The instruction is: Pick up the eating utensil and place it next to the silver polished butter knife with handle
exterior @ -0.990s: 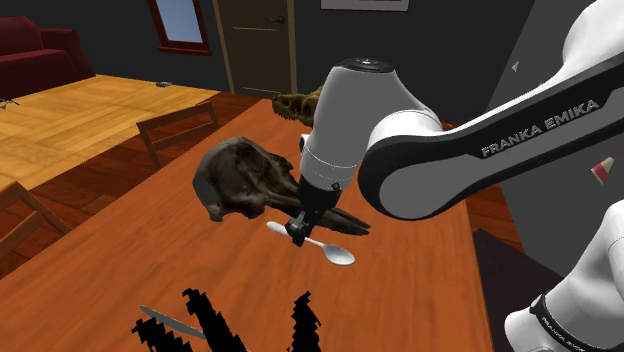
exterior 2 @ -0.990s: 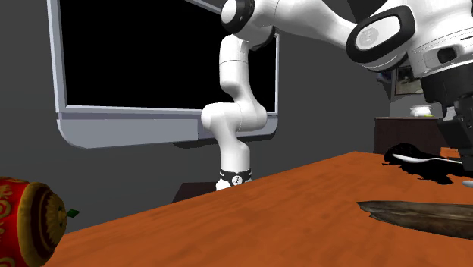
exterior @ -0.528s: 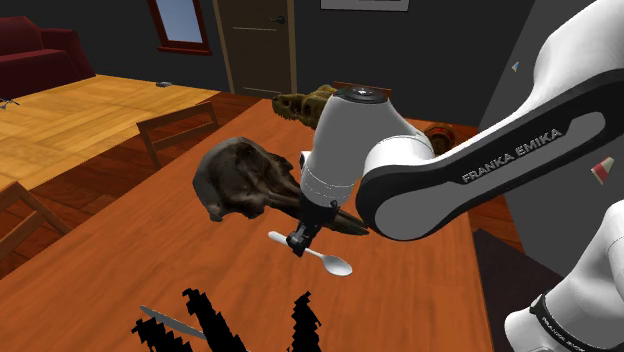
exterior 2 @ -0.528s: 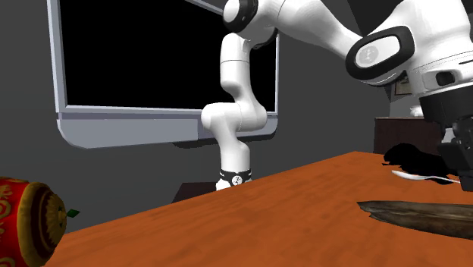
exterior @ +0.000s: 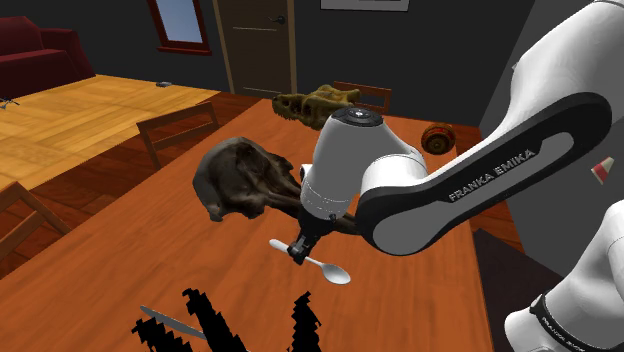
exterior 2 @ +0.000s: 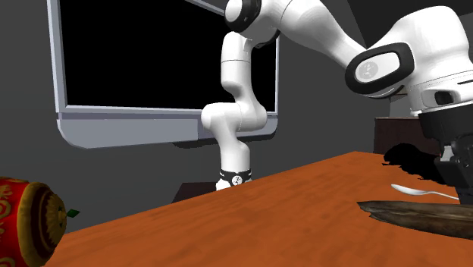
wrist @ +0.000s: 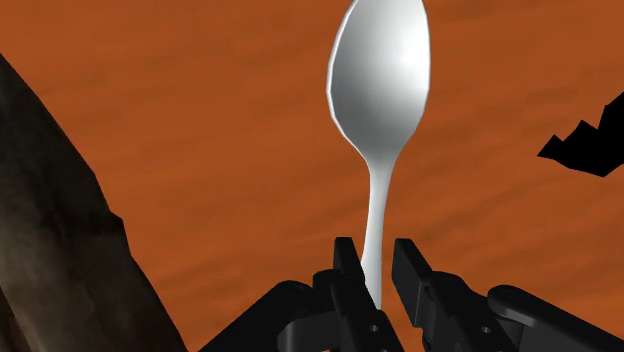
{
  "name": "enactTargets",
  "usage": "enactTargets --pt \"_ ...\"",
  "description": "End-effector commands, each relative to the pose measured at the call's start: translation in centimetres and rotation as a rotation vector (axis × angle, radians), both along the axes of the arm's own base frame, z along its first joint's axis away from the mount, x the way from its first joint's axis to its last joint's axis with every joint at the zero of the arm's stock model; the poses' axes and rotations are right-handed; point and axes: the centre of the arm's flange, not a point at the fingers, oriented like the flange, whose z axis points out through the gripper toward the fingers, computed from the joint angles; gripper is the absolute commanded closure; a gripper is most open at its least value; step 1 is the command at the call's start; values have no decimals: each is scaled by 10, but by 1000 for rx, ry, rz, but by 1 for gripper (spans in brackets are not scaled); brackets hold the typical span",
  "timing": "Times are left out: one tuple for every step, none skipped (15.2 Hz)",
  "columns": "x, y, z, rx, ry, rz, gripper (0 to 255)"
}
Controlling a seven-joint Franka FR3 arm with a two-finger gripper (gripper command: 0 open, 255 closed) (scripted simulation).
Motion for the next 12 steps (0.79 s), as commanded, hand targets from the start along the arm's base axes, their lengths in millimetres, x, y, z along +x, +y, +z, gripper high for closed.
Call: enactTargets --pt "0 0 0 0 0 0 255" --pt "0 0 0 0 0 0 255" --pt "0 0 0 0 0 0 255" --pt "0 0 0 0 0 0 255" --pt "0 0 0 0 0 0 0" --pt "0 0 0 0 0 0 0" --pt "0 0 0 0 0 0 0" --pt "0 0 0 0 0 0 0" --pt "0 0 0 0 0 0 0" --pt "0 0 0 0 0 0 0" --pt "-2 -2 12 0 0 0 0" --pt "-4 -5 25 0 0 0 0"
